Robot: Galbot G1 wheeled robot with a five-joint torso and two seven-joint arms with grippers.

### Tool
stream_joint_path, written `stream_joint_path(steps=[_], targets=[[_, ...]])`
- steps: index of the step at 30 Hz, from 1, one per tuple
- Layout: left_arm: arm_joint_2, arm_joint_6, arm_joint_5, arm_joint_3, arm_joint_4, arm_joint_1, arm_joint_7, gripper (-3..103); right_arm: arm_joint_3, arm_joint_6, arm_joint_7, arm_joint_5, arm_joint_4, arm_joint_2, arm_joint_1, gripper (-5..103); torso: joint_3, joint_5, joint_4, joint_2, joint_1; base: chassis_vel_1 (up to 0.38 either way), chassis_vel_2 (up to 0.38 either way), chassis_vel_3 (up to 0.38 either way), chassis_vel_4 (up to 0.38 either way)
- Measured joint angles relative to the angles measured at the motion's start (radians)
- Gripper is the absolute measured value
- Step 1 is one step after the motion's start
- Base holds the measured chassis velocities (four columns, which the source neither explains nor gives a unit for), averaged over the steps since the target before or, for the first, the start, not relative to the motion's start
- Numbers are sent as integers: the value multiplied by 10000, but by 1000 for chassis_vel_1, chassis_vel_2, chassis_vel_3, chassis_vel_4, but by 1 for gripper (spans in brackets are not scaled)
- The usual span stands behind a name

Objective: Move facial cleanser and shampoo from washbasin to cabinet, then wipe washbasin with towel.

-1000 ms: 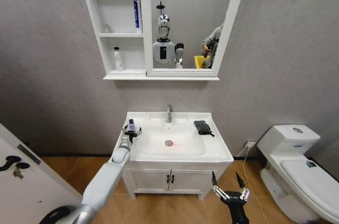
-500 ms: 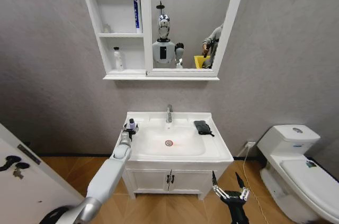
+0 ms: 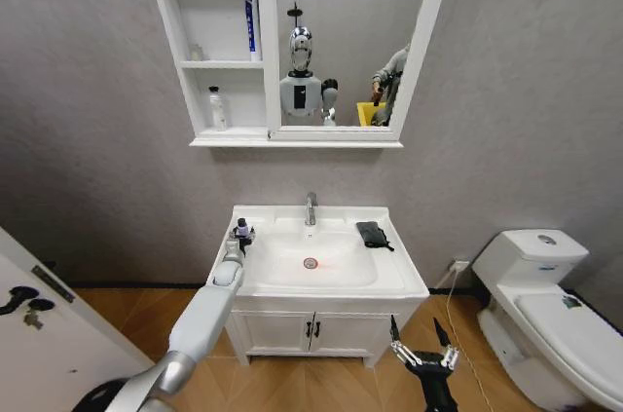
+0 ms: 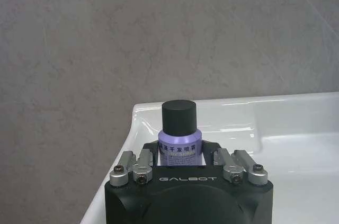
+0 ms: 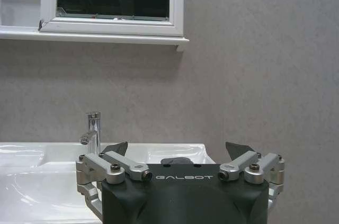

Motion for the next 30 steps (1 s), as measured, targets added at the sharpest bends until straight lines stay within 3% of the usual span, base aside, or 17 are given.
stream_joint_path(steps=[3, 8, 10, 12, 14, 15, 17, 18, 20, 22, 23, 25, 27, 28, 30], targets=[[188, 1, -44, -4, -232, 117, -12, 42, -2, -8, -2, 4, 2, -11, 10, 100, 0, -2, -2, 0, 0, 0, 0, 0, 0], [812, 280, -80, 97, -1206, 406, -95, 42, 24, -50, -10, 46, 69, -38, 37, 100, 0, -2, 1, 0, 0, 0, 0, 0, 0], [1581, 1069, -495, 211, -2630, 600, -472, 42, 12, -145, -27, 97, 147, -46, 41, 100, 1, -4, 6, 0, 0, 0, 0, 0, 0], [1804, 1320, -705, 245, -3091, 605, -624, 42, -1, -172, -39, 100, 170, -46, 48, 100, 1, -5, 3, 0, 0, 0, 0, 0, 0], [2659, 2190, -1697, 435, -4791, 362, -848, 42, -44, -295, -76, 101, 234, -46, 84, 100, 0, 1, 2, 0, -1, 0, 0, 0, 0], [2659, 2190, -1697, 435, -4791, 362, -848, 42, -44, -295, -76, 101, 234, -46, 84, 100, 0, 1, 2, 0, -1, 0, 0, 0, 0], [3646, 3119, -2927, 775, -5876, -436, -824, 42, -100, -438, -111, 47, 328, -80, 166, 100, 0, -4, -2, 0, -1, 0, 0, 0, 0], [3646, 3119, -2927, 775, -5876, -436, -824, 42, -100, -438, -111, 47, 328, -80, 166, 100, 0, -4, -2, 0, -1, 0, 0, 0, 0], [4547, 4358, -4422, 1098, -6581, -1734, -893, 42, -137, -595, -114, 26, 466, -80, 248, 100, -1, 5, 1, 0, 0, 0, 0, 0, 0], [4734, 4681, -4871, 1222, -6693, -2123, -958, 42, -152, -626, -115, 17, 492, -75, 276, 100, -1, 4, 2, 0, -1, 0, 0, 0, 0], [5085, 5456, -5989, 1559, -6814, -3219, -1187, 42, -156, -664, -117, 1, 541, -73, 308, 100, 0, -4, 4, 0, 0, 0, 0, 0, 0], [5135, 5709, -6413, 1683, -6800, -3677, -1306, 42, -155, -668, -113, -1, 560, -71, 310, 100, -1, -2, 3, 0, 0, 0, 0, 0, 0], [4987, 6189, -7336, 2063, -6428, -5067, -1526, 42, -149, -666, -114, -6, 577, -71, 286, 100, -1, 0, 0, 0, -1, 0, 0, 0, 0], [4987, 6189, -7336, 2063, -6428, -5067, -1526, 42, -149, -666, -114, -6, 577, -71, 286, 100, -1, 0, 0, 0, -1, 0, 0, 0, 0], [4517, 6379, -7716, 2398, -5765, -6203, -1642, 42, -123, -614, -106, 5, 569, -61, 256, 100, 0, 3, -3, 0, -1, 0, 0, 0, 0]])
